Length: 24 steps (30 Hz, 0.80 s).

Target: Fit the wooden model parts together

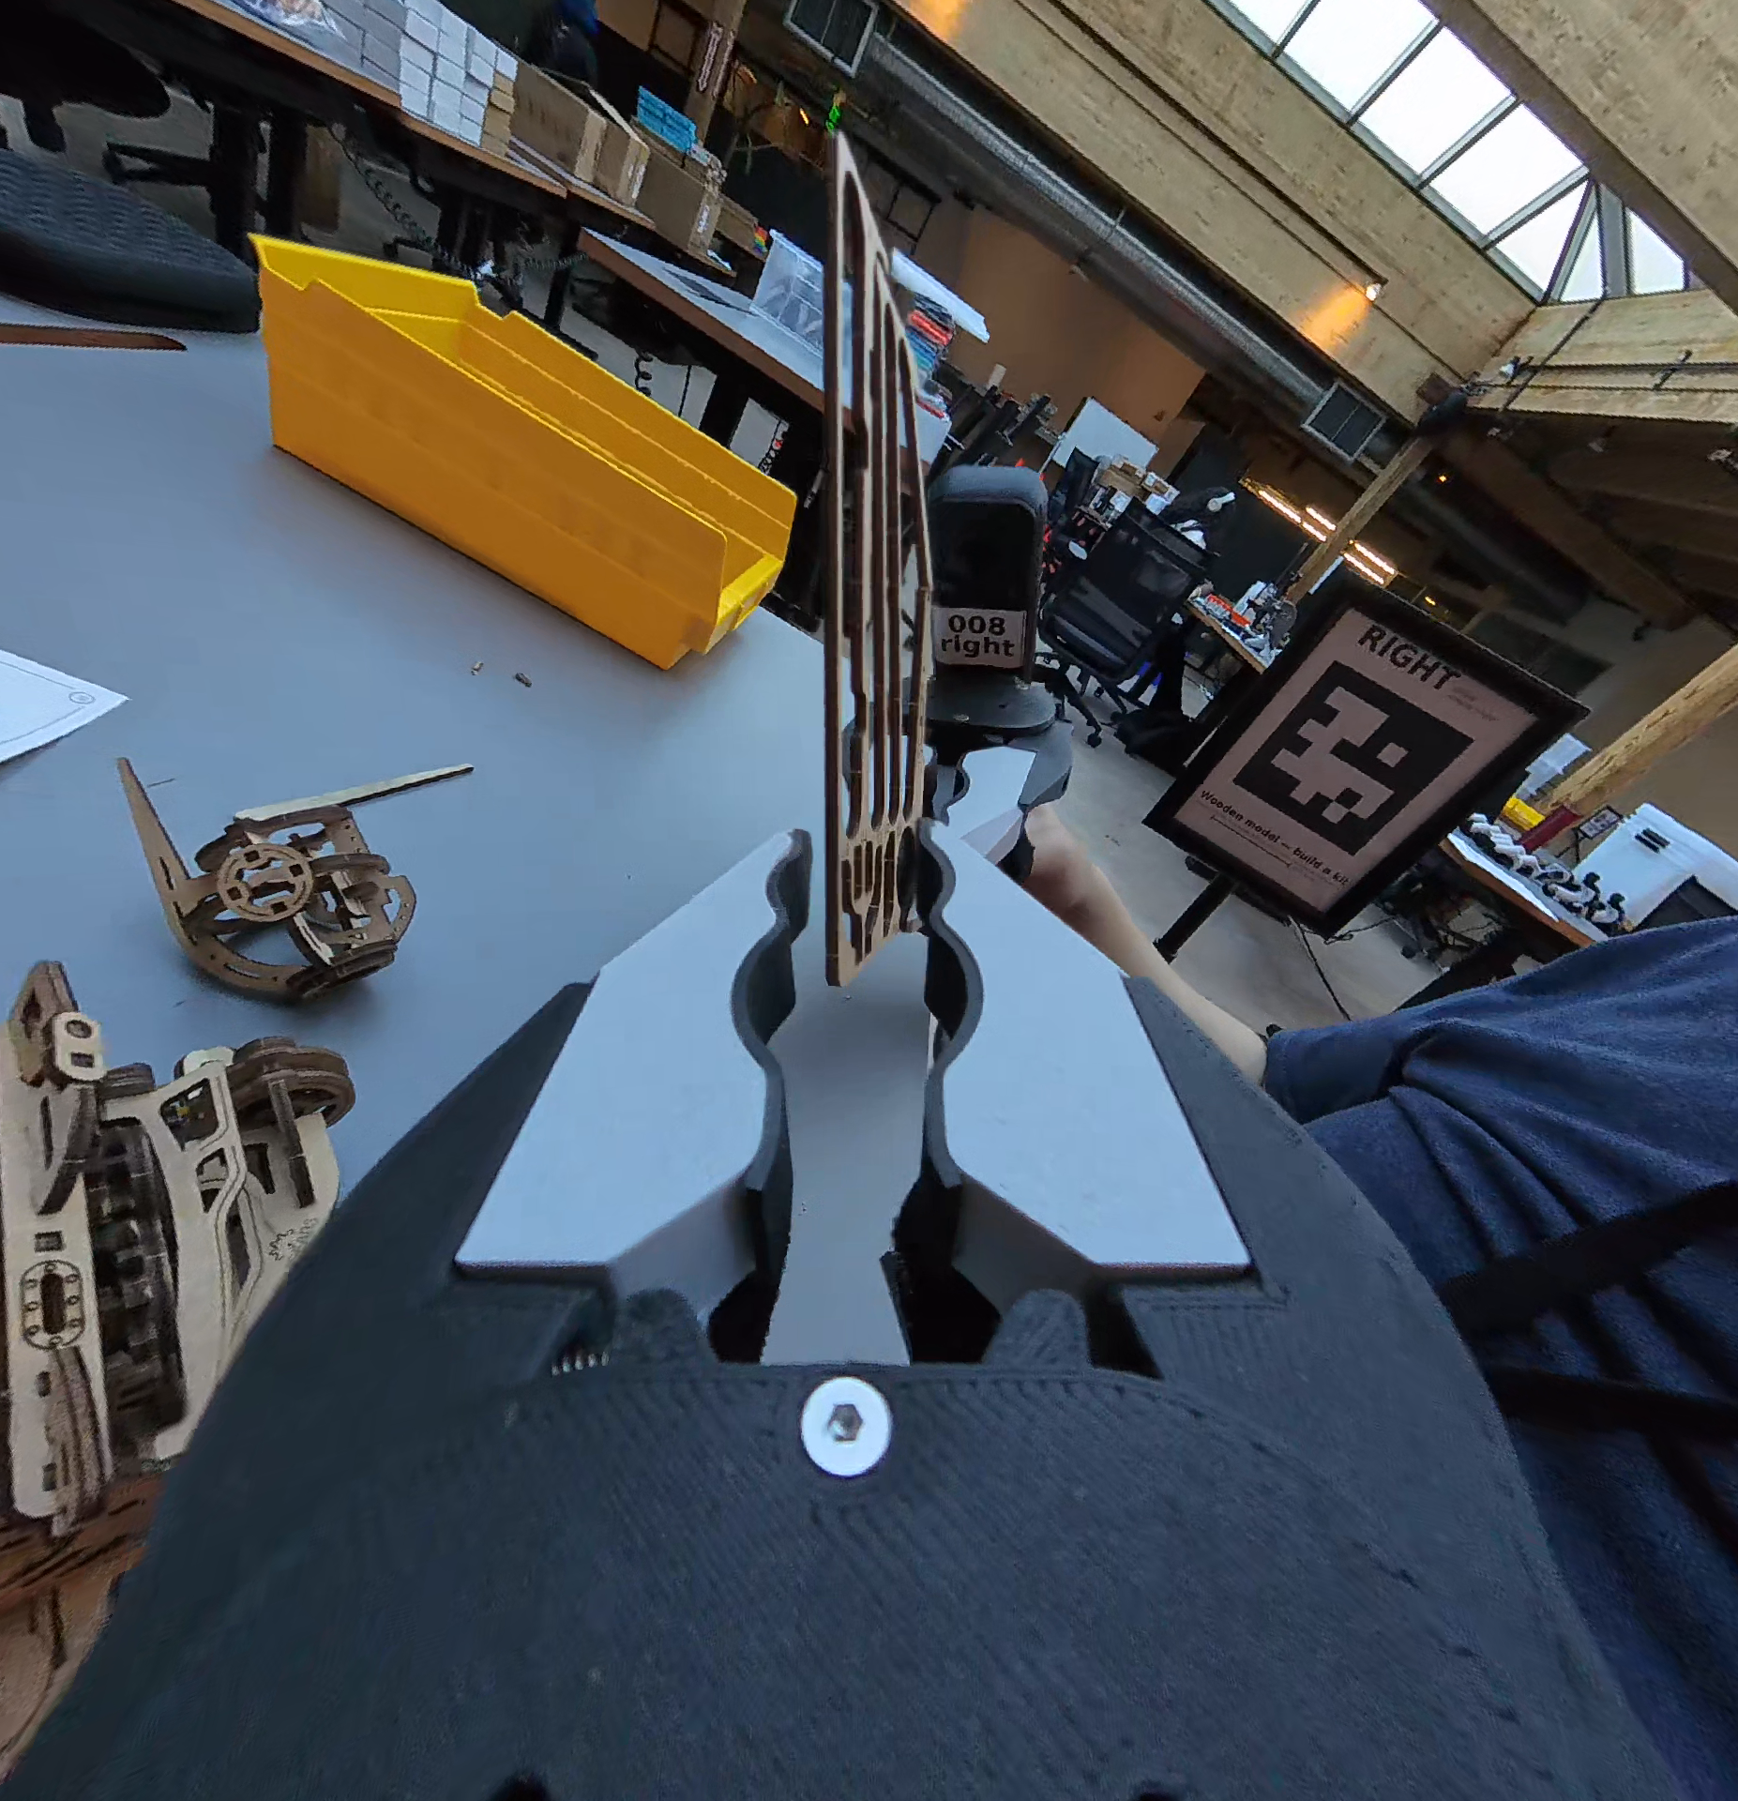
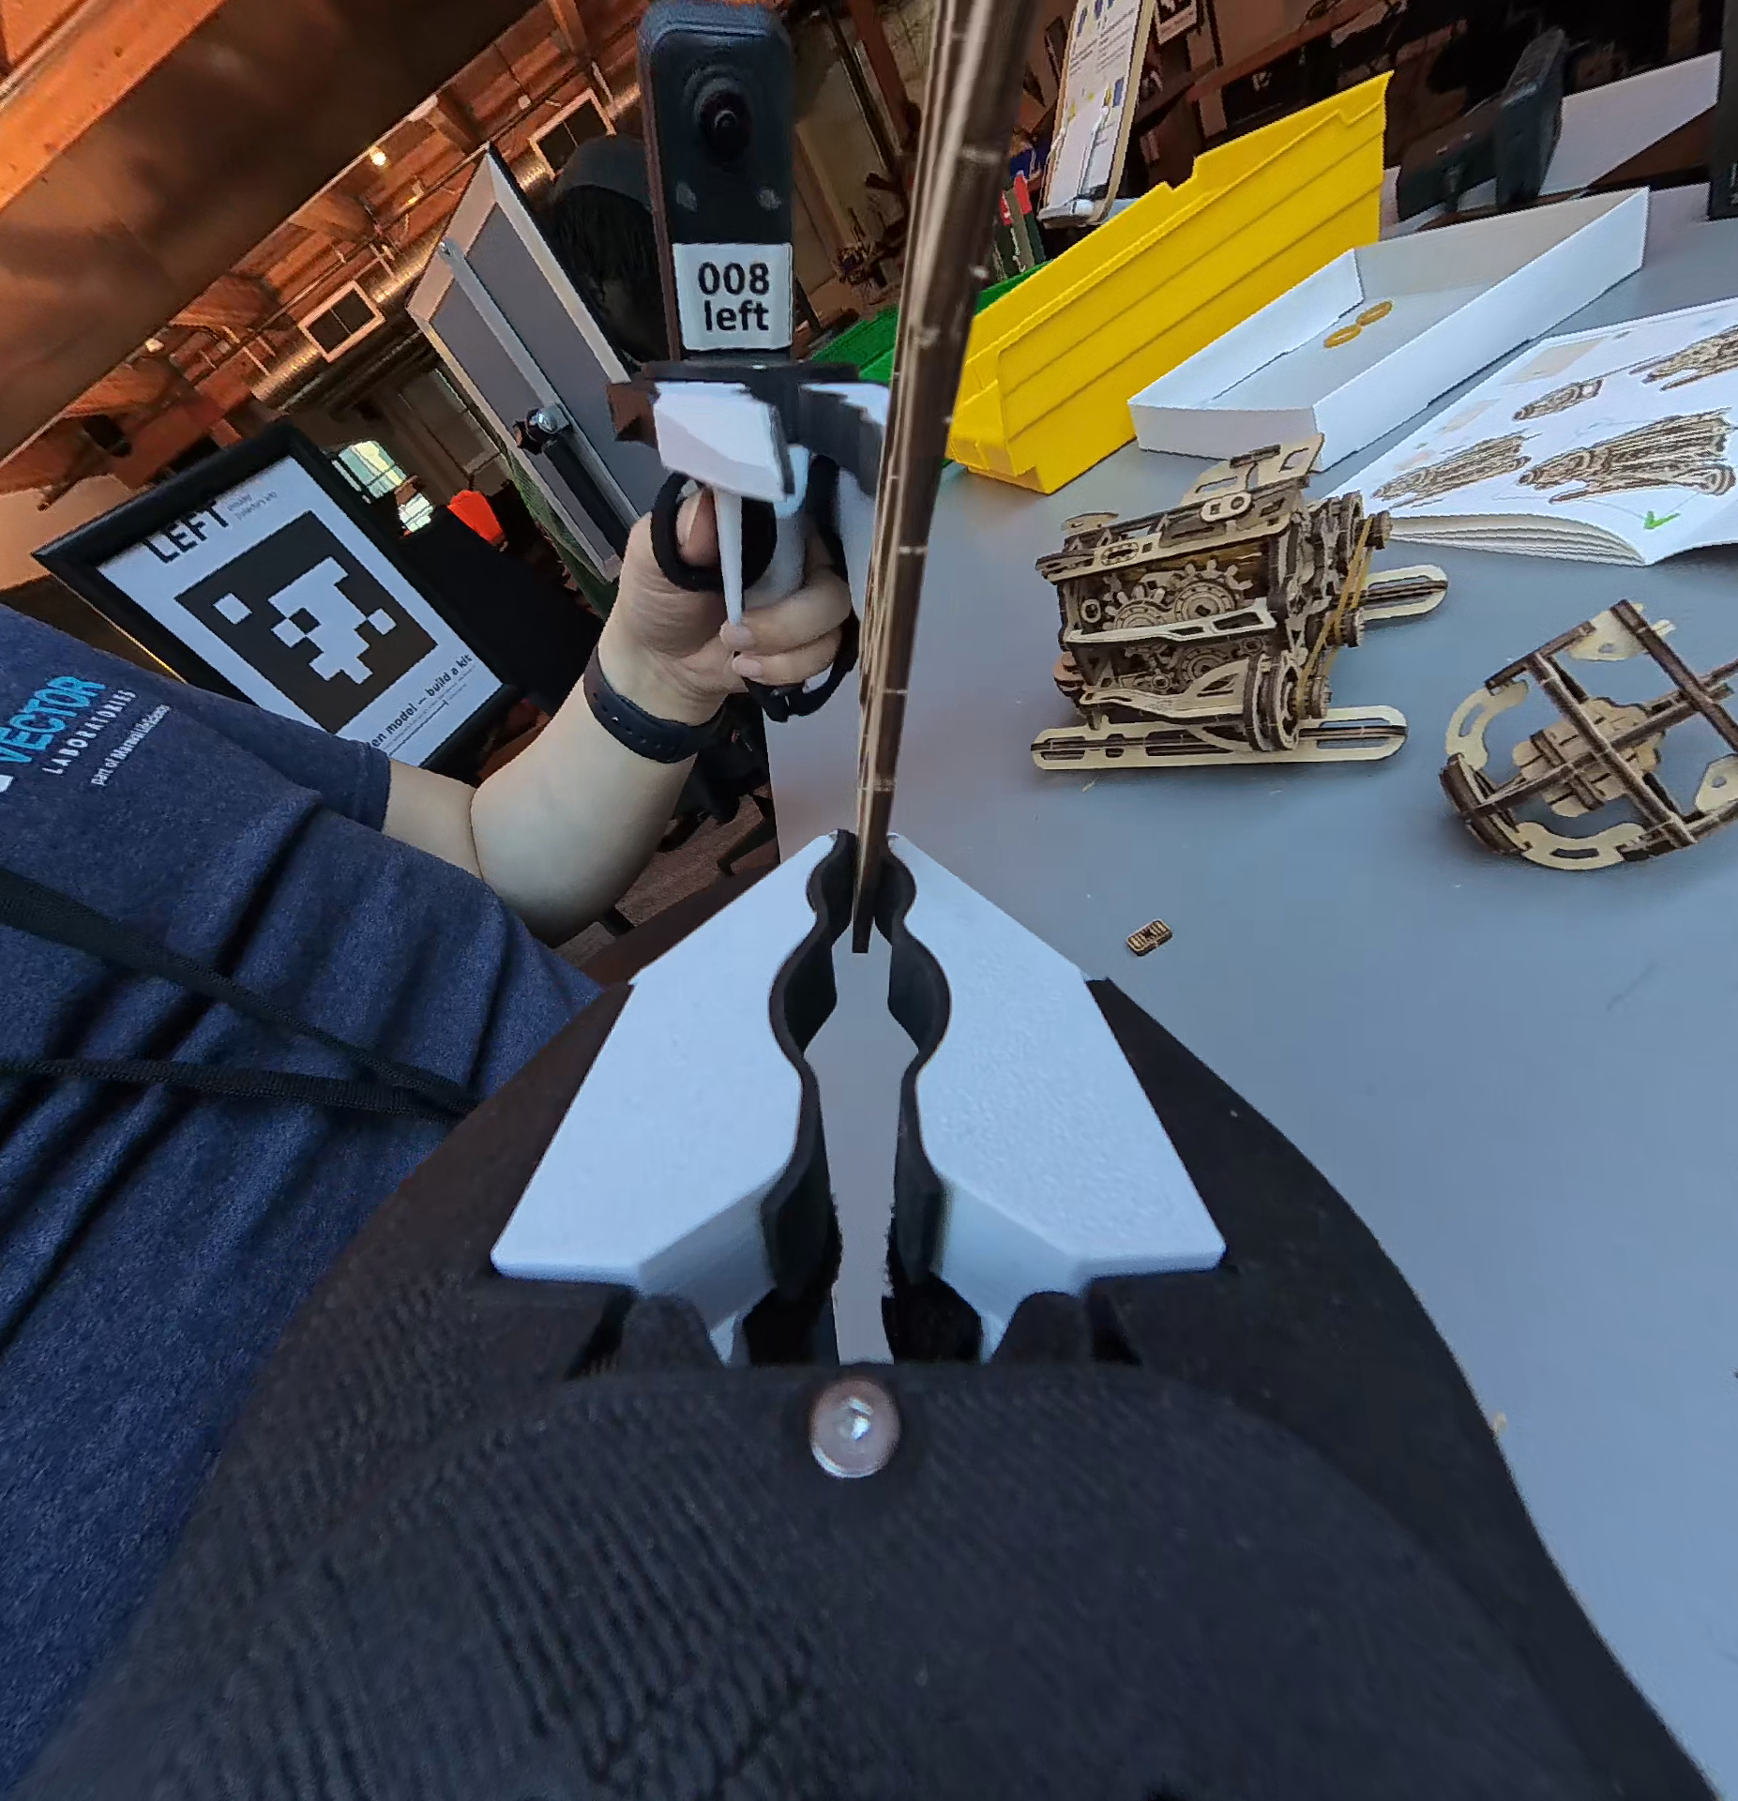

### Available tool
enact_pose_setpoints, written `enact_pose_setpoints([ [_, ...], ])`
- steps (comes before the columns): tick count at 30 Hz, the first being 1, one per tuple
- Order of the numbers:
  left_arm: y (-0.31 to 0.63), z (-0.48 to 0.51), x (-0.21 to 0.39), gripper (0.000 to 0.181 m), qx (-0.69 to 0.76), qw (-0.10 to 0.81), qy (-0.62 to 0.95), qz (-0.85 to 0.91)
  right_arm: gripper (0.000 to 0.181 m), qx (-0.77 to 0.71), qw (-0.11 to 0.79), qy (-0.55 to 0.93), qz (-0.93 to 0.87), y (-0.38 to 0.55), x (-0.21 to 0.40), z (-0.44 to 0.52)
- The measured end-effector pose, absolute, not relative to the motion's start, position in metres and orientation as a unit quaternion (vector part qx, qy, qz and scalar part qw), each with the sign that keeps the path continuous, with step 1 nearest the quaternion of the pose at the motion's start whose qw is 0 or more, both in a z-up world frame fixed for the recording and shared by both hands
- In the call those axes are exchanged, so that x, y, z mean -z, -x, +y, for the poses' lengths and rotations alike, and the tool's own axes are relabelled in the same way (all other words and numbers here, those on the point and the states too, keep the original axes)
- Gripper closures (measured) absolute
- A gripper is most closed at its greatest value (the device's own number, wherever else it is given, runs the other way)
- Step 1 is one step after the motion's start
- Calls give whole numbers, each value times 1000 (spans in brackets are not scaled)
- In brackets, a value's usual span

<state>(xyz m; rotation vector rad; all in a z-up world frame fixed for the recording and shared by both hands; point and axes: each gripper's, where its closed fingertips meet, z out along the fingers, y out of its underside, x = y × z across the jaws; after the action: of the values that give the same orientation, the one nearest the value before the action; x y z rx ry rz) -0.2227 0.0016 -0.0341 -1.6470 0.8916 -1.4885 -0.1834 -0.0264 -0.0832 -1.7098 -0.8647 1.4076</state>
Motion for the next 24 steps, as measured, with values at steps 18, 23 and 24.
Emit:
enact_pose_setpoints([
  [18,273,25,27,181,634,401,614,242,149,-294,380,797,-366,163,179,-6],
  [23,282,21,18,181,639,406,608,239,163,-257,355,824,-359,171,192,-5],
  [24,283,20,17,181,638,407,607,241,164,-249,352,826,-363,172,194,-5],
])
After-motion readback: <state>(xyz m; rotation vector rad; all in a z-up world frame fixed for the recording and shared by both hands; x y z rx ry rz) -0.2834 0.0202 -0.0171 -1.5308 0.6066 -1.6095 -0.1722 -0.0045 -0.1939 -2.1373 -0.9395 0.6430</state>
